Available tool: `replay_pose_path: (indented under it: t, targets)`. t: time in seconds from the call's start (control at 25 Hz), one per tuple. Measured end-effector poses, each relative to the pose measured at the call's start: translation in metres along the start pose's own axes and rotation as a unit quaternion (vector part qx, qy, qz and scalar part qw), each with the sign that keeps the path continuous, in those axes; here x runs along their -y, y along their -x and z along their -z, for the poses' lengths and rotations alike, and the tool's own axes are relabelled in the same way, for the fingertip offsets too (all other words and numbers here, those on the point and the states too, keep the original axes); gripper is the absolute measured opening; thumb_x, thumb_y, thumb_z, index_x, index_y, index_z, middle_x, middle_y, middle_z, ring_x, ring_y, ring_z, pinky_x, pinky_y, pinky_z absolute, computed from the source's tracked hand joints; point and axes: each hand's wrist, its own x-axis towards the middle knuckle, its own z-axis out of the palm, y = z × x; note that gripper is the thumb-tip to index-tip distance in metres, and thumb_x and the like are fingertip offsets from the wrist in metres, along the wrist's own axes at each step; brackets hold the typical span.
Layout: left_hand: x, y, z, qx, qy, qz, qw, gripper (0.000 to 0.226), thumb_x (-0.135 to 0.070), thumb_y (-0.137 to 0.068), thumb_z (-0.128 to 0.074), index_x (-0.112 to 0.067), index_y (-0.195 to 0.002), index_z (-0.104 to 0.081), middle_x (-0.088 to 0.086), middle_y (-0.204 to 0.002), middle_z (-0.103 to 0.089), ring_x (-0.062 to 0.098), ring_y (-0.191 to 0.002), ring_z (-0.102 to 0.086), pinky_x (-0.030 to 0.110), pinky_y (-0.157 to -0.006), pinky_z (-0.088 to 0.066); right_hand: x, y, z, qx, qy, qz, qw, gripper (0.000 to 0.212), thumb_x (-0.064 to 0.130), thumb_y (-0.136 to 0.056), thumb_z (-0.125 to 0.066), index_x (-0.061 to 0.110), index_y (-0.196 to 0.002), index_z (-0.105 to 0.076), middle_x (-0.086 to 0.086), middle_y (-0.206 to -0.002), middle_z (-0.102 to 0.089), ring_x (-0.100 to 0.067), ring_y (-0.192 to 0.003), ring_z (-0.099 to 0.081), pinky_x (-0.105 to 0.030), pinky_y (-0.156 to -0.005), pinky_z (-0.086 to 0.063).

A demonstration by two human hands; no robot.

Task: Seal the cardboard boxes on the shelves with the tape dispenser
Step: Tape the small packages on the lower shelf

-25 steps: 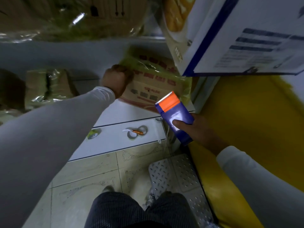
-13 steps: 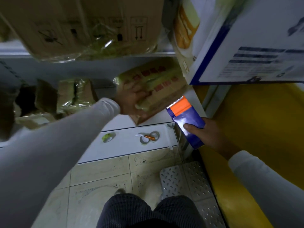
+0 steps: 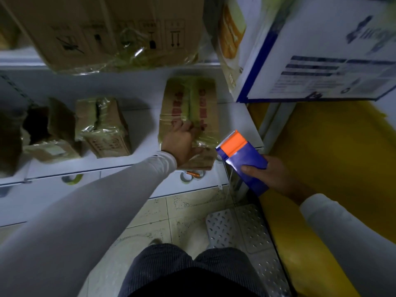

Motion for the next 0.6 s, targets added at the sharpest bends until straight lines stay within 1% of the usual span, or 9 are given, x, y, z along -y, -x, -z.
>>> replay_pose_path:
  t: [0.12, 0.2, 0.24, 0.32, 0.36, 0.4, 0.48, 0.52, 0.6]
  targets:
    - [-0.002, 0.003, 0.005, 0.049, 0.047, -0.018, 0.998, 0.068, -0.059, -0.079, -0.061, -0.025, -0.136, -0.047, 0.003, -0.139, -0.043, 0.031, -0.127, -0.035, 0.043, -0.109, -0.030, 0.000, 0.007, 0.004, 0.022, -0.006, 0.006, 1.000, 0.041, 0.055, -0.064, -0.073, 0.026, -0.093, -0.068, 0.014, -0.081, -0.075, -0.002, -0.074, -0.071, -0.013, -0.057, -0.049]
    - [0.006, 0.007, 0.016, 0.071, 0.092, -0.021, 0.993, 0.062, -0.051, -0.082, -0.063, -0.024, -0.136, -0.046, 0.004, -0.143, -0.039, 0.031, -0.132, -0.031, 0.046, -0.110, -0.027, 0.001, 0.010, 0.005, 0.043, 0.008, 0.010, 0.999, 0.038, 0.052, -0.066, -0.075, 0.025, -0.092, -0.069, 0.017, -0.083, -0.075, -0.002, -0.074, -0.071, -0.012, -0.057, -0.049]
    - [0.009, 0.011, 0.023, 0.053, 0.121, -0.022, 0.991, 0.056, -0.044, -0.084, -0.064, -0.022, -0.133, -0.049, 0.004, -0.140, -0.042, 0.030, -0.130, -0.034, 0.045, -0.108, -0.030, 0.002, 0.011, 0.006, 0.056, 0.021, 0.014, 0.998, 0.035, 0.051, -0.067, -0.076, 0.025, -0.090, -0.069, 0.017, -0.083, -0.075, -0.003, -0.074, -0.071, -0.012, -0.057, -0.048]
    - [0.007, 0.028, 0.034, -0.002, 0.208, -0.021, 0.978, 0.039, -0.029, -0.089, -0.063, -0.013, -0.124, -0.059, 0.007, -0.128, -0.053, 0.027, -0.119, -0.048, 0.036, -0.101, -0.038, 0.009, 0.012, 0.006, 0.084, 0.049, 0.031, 0.995, 0.036, 0.055, -0.066, -0.077, 0.026, -0.085, -0.069, 0.016, -0.083, -0.075, -0.002, -0.072, -0.070, -0.011, -0.056, -0.047]
    - [0.001, 0.037, 0.039, 0.000, 0.275, -0.010, 0.961, 0.033, -0.024, -0.091, -0.062, -0.009, -0.120, -0.060, 0.008, -0.120, -0.057, 0.025, -0.111, -0.053, 0.032, -0.096, -0.042, 0.013, 0.011, 0.006, 0.100, 0.062, 0.037, 0.992, 0.037, 0.059, -0.064, -0.078, 0.029, -0.083, -0.069, 0.017, -0.083, -0.074, -0.001, -0.072, -0.070, -0.009, -0.055, -0.047]
    - [-0.006, 0.046, 0.042, 0.036, 0.352, 0.012, 0.935, 0.031, -0.020, -0.093, -0.059, -0.007, -0.121, -0.058, 0.009, -0.116, -0.059, 0.022, -0.105, -0.056, 0.030, -0.093, -0.045, 0.018, 0.011, 0.005, 0.119, 0.074, 0.040, 0.989, 0.036, 0.063, -0.063, -0.080, 0.035, -0.082, -0.070, 0.019, -0.083, -0.074, 0.000, -0.072, -0.070, -0.008, -0.055, -0.047]
    - [-0.019, 0.060, 0.047, 0.133, 0.494, 0.065, 0.857, 0.033, -0.015, -0.096, -0.053, -0.004, -0.127, -0.051, 0.011, -0.114, -0.061, 0.018, -0.103, -0.058, 0.026, -0.090, -0.049, 0.026, 0.007, 0.002, 0.154, 0.095, 0.050, 0.982, 0.030, 0.067, -0.061, -0.077, 0.049, -0.083, -0.068, 0.023, -0.085, -0.074, 0.003, -0.074, -0.070, -0.007, -0.056, -0.048]
    - [-0.022, 0.065, 0.047, 0.158, 0.541, 0.087, 0.821, 0.034, -0.013, -0.097, -0.050, -0.003, -0.129, -0.049, 0.011, -0.113, -0.061, 0.014, -0.101, -0.059, 0.022, -0.087, -0.050, 0.030, 0.004, -0.001, 0.167, 0.101, 0.057, 0.979, 0.030, 0.069, -0.059, -0.075, 0.053, -0.083, -0.066, 0.024, -0.085, -0.073, 0.004, -0.075, -0.070, -0.006, -0.057, -0.048]
    - [-0.023, 0.072, 0.047, 0.169, 0.580, 0.109, 0.789, 0.026, -0.011, -0.098, -0.046, -0.004, -0.122, -0.054, 0.005, -0.103, -0.065, 0.002, -0.087, -0.062, 0.015, -0.076, -0.050, 0.035, -0.002, -0.005, 0.186, 0.113, 0.060, 0.974, 0.033, 0.071, -0.057, -0.075, 0.056, -0.085, -0.066, 0.025, -0.086, -0.073, 0.004, -0.077, -0.070, -0.007, -0.057, -0.049]
